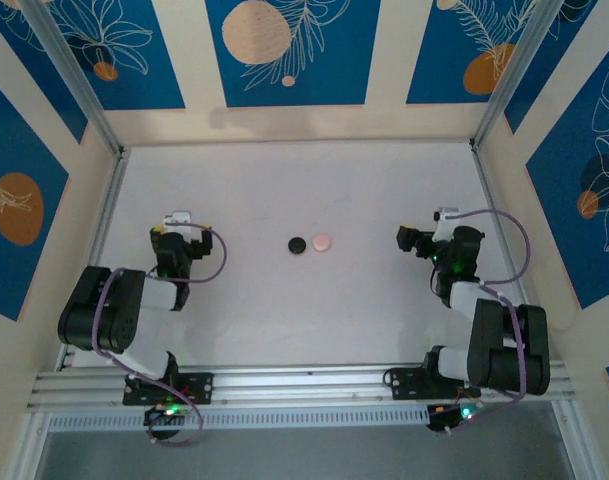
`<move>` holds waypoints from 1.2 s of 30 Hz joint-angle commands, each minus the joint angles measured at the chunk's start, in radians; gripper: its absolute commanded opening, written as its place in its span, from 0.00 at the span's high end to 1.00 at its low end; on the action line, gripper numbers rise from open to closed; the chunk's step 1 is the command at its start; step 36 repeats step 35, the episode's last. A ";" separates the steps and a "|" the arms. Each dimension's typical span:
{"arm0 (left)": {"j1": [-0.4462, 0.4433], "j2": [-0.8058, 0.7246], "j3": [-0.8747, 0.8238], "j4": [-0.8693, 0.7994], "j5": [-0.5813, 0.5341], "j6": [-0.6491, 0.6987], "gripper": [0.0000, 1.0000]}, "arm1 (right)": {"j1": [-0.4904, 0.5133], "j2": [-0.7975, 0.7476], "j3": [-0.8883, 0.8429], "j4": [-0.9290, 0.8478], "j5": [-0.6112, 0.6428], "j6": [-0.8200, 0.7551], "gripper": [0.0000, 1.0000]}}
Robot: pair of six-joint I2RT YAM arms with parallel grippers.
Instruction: Insert the wireless bluetooth earbuds into the charging case
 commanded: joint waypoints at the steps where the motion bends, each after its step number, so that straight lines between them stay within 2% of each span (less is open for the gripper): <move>1: 0.009 -0.004 0.008 -0.007 0.040 -0.012 0.00 | -0.016 -0.008 -0.002 0.057 0.001 0.023 0.01; 5: 0.009 -0.003 0.008 -0.008 0.041 -0.012 0.00 | -0.020 0.027 0.046 0.002 -0.039 0.011 0.01; 8: 0.009 -0.003 0.010 -0.008 0.045 -0.011 0.00 | 0.015 0.018 0.037 0.006 -0.044 -0.012 0.01; 10: 0.010 -0.004 0.010 -0.010 0.047 -0.011 0.00 | 0.059 0.029 0.016 0.080 -0.036 -0.001 0.01; 12: 0.009 -0.003 0.010 -0.012 0.049 -0.009 0.00 | 0.103 0.069 0.053 0.064 0.014 -0.005 0.01; 16: 0.009 -0.003 0.011 -0.014 0.056 -0.007 0.00 | 0.142 0.256 0.057 0.254 0.054 -0.005 0.01; 17: 0.009 -0.004 0.012 -0.014 0.059 -0.005 0.00 | 0.141 0.223 0.062 0.177 0.054 -0.021 0.01; 36: 0.023 -0.005 0.016 -0.028 0.103 -0.006 0.00 | 0.154 0.237 0.071 0.188 0.074 -0.027 0.01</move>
